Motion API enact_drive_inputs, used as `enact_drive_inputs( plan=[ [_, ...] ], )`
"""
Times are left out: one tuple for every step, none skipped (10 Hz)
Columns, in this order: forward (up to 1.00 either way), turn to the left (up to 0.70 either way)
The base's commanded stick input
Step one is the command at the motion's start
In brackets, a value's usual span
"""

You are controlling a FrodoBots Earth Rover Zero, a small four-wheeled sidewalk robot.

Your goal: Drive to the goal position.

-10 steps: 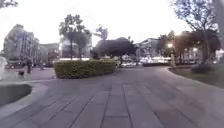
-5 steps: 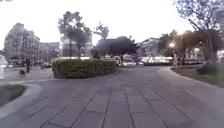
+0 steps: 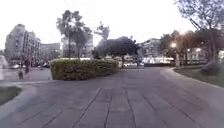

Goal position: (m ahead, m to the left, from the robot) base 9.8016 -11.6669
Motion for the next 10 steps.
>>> enact_drive_inputs(
  plan=[
    [0.7,0.0],
    [0.7,0.0],
    [0.7,0.0],
    [0.7,0.0],
    [0.7,0.0],
    [0.7,0.0],
    [0.7,0.0],
    [0.7,0.0],
    [0.7,0.0],
    [0.7,0.0]
  ],
)
